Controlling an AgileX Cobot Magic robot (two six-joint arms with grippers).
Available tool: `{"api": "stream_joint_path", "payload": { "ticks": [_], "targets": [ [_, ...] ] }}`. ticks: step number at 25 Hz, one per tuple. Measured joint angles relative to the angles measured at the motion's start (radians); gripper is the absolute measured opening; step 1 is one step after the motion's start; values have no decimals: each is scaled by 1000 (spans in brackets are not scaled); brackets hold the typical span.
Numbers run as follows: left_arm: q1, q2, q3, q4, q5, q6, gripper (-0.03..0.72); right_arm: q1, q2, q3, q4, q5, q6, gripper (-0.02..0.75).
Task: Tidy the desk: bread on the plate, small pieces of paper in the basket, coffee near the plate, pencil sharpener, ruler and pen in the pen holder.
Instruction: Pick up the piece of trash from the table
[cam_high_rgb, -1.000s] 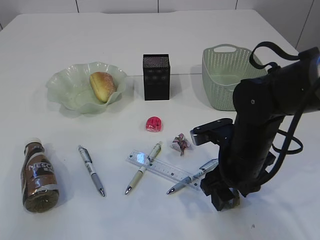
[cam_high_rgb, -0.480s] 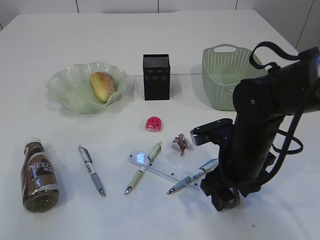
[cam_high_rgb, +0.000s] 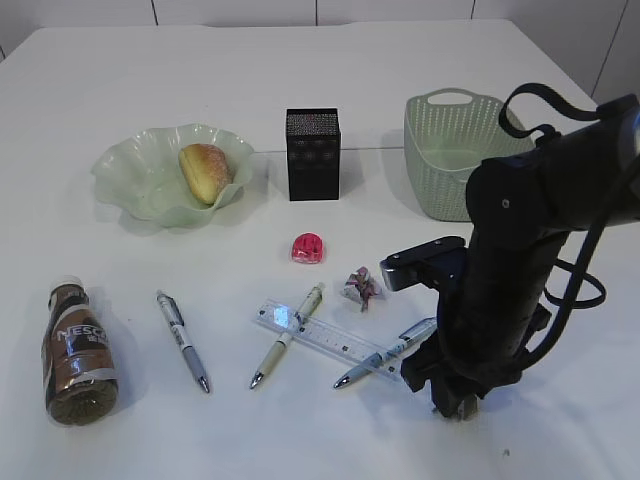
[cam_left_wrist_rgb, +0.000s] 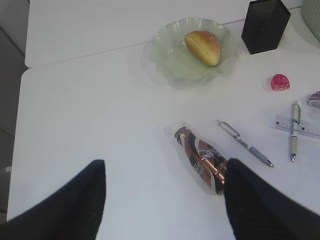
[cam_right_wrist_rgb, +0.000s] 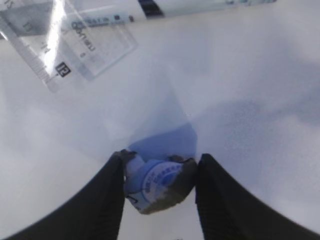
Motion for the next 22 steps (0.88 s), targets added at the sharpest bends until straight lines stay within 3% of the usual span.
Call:
{"api": "stream_joint_path", "payload": {
  "ticks": [3, 5, 14, 22],
  "targets": [
    [0, 0, 0, 0, 0, 0, 519, 0, 0, 0, 0, 0, 0, 308],
    [0, 0, 0, 0, 0, 0, 519, 0, 0, 0, 0, 0, 0, 279],
    [0, 0, 0, 0, 0, 0, 519, 0, 0, 0, 0, 0, 0, 264],
    [0, 0, 0, 0, 0, 0, 509, 0, 2, -76, 0, 177, 0, 260]
  ]
}}
